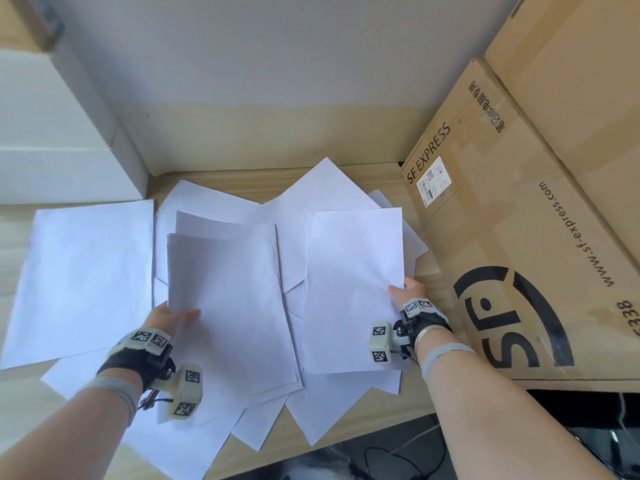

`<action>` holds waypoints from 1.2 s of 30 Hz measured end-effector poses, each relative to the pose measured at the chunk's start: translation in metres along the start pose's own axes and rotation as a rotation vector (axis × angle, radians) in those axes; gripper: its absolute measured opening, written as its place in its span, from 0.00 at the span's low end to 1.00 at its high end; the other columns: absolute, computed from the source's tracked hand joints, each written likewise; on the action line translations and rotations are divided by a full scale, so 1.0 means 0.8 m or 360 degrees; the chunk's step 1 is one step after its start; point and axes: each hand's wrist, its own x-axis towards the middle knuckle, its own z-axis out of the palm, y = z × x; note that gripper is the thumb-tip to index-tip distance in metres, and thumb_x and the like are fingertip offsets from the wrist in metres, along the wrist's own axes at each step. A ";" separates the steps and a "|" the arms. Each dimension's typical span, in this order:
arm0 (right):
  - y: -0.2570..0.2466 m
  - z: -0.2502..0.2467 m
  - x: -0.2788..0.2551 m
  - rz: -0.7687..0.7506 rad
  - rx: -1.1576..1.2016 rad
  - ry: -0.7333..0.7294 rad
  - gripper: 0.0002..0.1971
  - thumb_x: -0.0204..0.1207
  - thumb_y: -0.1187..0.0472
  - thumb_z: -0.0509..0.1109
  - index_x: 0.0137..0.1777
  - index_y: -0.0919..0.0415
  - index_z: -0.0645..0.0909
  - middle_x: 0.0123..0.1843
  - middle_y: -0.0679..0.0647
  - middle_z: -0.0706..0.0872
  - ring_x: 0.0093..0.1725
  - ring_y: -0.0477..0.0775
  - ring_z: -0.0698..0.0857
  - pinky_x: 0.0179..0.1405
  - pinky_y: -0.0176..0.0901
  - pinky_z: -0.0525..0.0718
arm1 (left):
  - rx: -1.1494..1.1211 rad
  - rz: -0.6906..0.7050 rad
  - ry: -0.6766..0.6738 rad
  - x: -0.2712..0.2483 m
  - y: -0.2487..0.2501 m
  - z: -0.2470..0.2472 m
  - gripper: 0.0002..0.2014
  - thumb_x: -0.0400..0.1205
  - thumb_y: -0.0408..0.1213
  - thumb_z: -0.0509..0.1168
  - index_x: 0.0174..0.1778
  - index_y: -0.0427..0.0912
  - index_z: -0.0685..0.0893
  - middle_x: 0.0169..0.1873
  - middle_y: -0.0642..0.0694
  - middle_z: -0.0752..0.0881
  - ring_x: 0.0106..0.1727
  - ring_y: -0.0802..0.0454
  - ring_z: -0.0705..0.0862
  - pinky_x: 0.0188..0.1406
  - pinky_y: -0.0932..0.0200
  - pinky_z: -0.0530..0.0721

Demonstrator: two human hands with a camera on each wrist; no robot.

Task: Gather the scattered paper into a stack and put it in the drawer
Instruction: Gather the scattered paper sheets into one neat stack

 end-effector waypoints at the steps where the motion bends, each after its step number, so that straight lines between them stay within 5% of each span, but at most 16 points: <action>1: -0.001 -0.003 0.000 -0.0008 0.0023 0.0013 0.14 0.77 0.73 0.64 0.61 0.77 0.80 0.62 0.70 0.85 0.52 0.58 0.82 0.49 0.39 0.73 | -0.0008 -0.0010 0.0011 0.001 -0.002 -0.005 0.16 0.76 0.30 0.70 0.59 0.30 0.80 0.37 0.36 0.84 0.39 0.42 0.82 0.50 0.49 0.78; 5: -0.007 -0.015 -0.002 -0.0030 0.0125 0.0068 0.14 0.78 0.73 0.65 0.61 0.77 0.80 0.62 0.71 0.84 0.50 0.56 0.80 0.49 0.41 0.75 | -0.0052 -0.0047 0.0049 0.006 -0.008 -0.021 0.20 0.74 0.30 0.72 0.61 0.28 0.80 0.45 0.32 0.84 0.46 0.38 0.82 0.58 0.43 0.81; 9: -0.012 -0.028 -0.006 -0.0027 0.0141 0.0053 0.15 0.78 0.72 0.66 0.63 0.79 0.78 0.64 0.72 0.83 0.65 0.71 0.81 0.53 0.46 0.77 | -0.0068 -0.0066 0.0049 0.006 -0.012 -0.024 0.20 0.74 0.30 0.72 0.61 0.27 0.80 0.45 0.32 0.84 0.46 0.37 0.82 0.59 0.40 0.80; 17: -0.001 -0.018 -0.010 0.0055 -0.0043 -0.0142 0.18 0.80 0.72 0.63 0.69 0.74 0.76 0.68 0.67 0.81 0.68 0.66 0.80 0.64 0.48 0.77 | -0.0045 -0.0035 0.0061 0.004 -0.013 -0.015 0.21 0.75 0.30 0.71 0.62 0.27 0.79 0.45 0.33 0.83 0.44 0.39 0.81 0.49 0.49 0.78; 21: -0.006 -0.005 -0.009 0.0067 -0.0019 -0.0164 0.17 0.80 0.69 0.64 0.68 0.73 0.76 0.67 0.68 0.82 0.62 0.64 0.82 0.59 0.47 0.77 | -0.0017 -0.0032 0.0051 0.001 -0.012 -0.008 0.21 0.75 0.31 0.71 0.62 0.27 0.79 0.45 0.33 0.84 0.45 0.38 0.83 0.51 0.47 0.81; 29: -0.036 0.032 -0.017 0.0086 0.0055 -0.0364 0.21 0.80 0.60 0.66 0.71 0.67 0.75 0.69 0.61 0.81 0.68 0.62 0.80 0.61 0.41 0.75 | -0.0036 -0.0035 0.0046 -0.001 -0.014 0.001 0.19 0.76 0.30 0.70 0.62 0.28 0.79 0.47 0.31 0.85 0.45 0.38 0.83 0.51 0.49 0.81; 36: -0.031 0.051 -0.010 -0.0008 -0.0121 -0.0189 0.18 0.78 0.68 0.63 0.67 0.65 0.79 0.64 0.60 0.85 0.62 0.61 0.84 0.57 0.41 0.77 | -0.0111 -0.0048 0.0064 -0.003 -0.016 -0.010 0.18 0.76 0.27 0.70 0.60 0.25 0.80 0.38 0.34 0.84 0.38 0.40 0.82 0.44 0.50 0.80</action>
